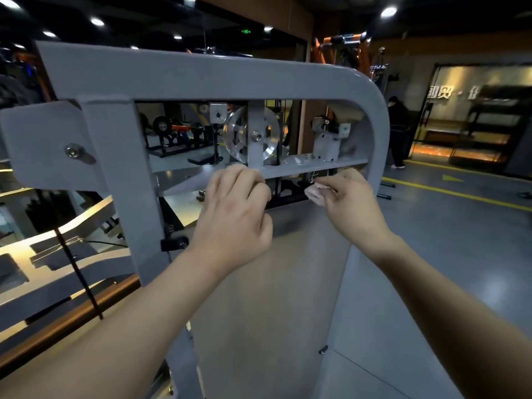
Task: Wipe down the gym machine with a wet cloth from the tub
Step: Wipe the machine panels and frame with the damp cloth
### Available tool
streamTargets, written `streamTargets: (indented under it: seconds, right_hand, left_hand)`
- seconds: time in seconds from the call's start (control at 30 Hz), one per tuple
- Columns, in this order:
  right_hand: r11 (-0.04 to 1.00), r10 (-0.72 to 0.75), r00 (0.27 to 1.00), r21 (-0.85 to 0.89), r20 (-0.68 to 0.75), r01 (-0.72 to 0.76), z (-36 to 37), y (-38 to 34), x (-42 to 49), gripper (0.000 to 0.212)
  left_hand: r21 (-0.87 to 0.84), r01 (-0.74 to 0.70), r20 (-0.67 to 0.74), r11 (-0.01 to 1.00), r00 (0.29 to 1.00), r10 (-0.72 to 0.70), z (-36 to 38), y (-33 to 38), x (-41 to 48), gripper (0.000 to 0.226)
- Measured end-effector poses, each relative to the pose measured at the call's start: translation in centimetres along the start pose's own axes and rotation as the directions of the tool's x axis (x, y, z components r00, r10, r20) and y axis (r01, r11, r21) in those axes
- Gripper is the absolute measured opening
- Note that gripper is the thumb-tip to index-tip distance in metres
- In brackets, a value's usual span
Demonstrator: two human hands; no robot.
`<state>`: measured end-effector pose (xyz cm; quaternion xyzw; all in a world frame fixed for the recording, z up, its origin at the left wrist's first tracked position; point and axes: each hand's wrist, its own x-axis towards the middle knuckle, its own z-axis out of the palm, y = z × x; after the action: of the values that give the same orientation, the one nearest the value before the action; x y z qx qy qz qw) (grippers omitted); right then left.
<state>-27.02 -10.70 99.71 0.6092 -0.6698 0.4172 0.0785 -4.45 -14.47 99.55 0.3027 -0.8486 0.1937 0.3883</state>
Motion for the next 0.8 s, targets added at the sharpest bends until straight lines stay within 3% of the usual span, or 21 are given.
streamTargets:
  seconds: [0.17,0.33,0.47,0.57,0.63,0.7,0.8]
  right_hand:
    - [0.987,-0.104,0.974,0.097,-0.203,0.125,-2.9,-1.2,0.2,0.021]
    - [0.982,-0.176,0.967,0.029,-0.183,0.184,-3.5,-3.1,3.9,0.019]
    - [0.981,-0.190,0.980,-0.059,-0.060,0.187,-2.0,-5.0,7.7,0.020]
    - [0.951,-0.177,0.978,-0.235,0.114,0.200,-1.4,-6.1,11.0,0.018]
    - [0.911,-0.089,0.950,-0.361,0.299,0.199,-1.6,-7.2,12.6,0.015]
    - [0.839,0.035,0.894,-0.499,0.447,0.217,-1.7,-8.0,13.7,0.026]
    - [0.749,0.064,0.845,-0.585,0.531,0.310,-1.7,-8.4,14.0,0.032]
  left_hand:
    - [0.039,0.046,-0.008,0.998,0.999,-0.046,0.1,-0.4,1.9,0.037]
    - [0.125,0.130,0.008,0.984,0.991,-0.132,0.7,-1.3,2.5,0.042]
    - [0.243,0.146,-0.022,0.959,0.989,-0.145,1.9,-1.8,2.2,0.029]
    - [0.251,0.157,-0.082,0.955,0.987,-0.141,2.4,-1.8,2.5,0.019]
    - [0.233,0.174,-0.134,0.957,0.980,-0.145,2.6,-1.7,2.8,0.014]
    - [0.222,0.184,-0.162,0.958,0.975,-0.150,2.8,-1.5,2.9,0.012]
    - [0.227,0.204,-0.176,0.952,0.970,-0.166,3.1,-1.5,3.0,0.012]
